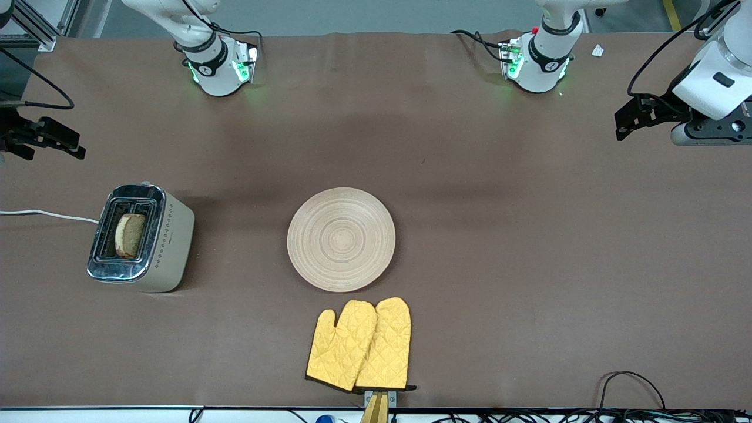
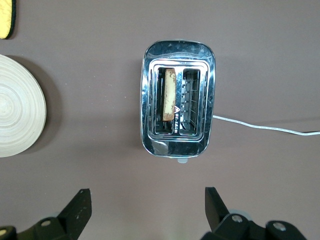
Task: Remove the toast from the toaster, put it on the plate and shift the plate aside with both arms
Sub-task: 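Move the right gripper toward the silver toaster, then lower the right gripper and grasp the toast slice in the toaster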
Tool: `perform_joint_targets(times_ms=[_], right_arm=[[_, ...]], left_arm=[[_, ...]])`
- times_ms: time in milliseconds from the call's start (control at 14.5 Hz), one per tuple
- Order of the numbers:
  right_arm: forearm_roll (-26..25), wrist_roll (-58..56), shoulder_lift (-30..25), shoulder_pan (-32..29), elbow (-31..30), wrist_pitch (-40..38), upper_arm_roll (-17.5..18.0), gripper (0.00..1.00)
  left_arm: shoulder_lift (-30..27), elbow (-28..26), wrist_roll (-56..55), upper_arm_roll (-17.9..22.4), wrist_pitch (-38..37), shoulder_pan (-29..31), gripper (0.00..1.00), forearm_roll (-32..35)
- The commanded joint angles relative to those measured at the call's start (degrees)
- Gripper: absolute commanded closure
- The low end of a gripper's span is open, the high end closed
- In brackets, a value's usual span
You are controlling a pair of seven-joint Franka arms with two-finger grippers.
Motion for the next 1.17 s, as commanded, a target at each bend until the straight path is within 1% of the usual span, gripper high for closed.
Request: perform_joint_targets(times_ms=[0,344,482,620,826,1101], right_arm=[[0.8,0.3,-0.8,-0.1,-1.1,0.7,0.0,0.00],[0.8,-0.2,-0.2,-0.4,-0.7,1.9,0.0,0.00],[0.8,-0.3,2.6,-0.5,-0.2,2.8,0.0,0.00],[1.3,-0.3,4.9,-0.5,-1.0,6.1,0.0,0.00],[1.2,-0.3,8.1,-0.9,-2.5,10.7,-0.1,0.00],[1.4,-0.4,10.9,-1.3,-6.6,17.8,-0.1,0.00]], left_arm=[[0.5,1.2,0.7,0.1,-0.2,0.2,0.00,-0.7],[1.0,2.4,0.8,0.1,-0.2,0.6,0.00,-0.7],[1.1,2.4,0.8,0.3,-0.2,0.7,0.00,-0.7],[1.1,2.4,0.7,0.4,-0.4,0.7,0.00,-0.7],[1.0,2.3,0.9,0.6,-2.9,0.7,0.00,-0.7],[1.0,2.2,1.0,0.7,-3.2,0.8,0.00,-0.6]])
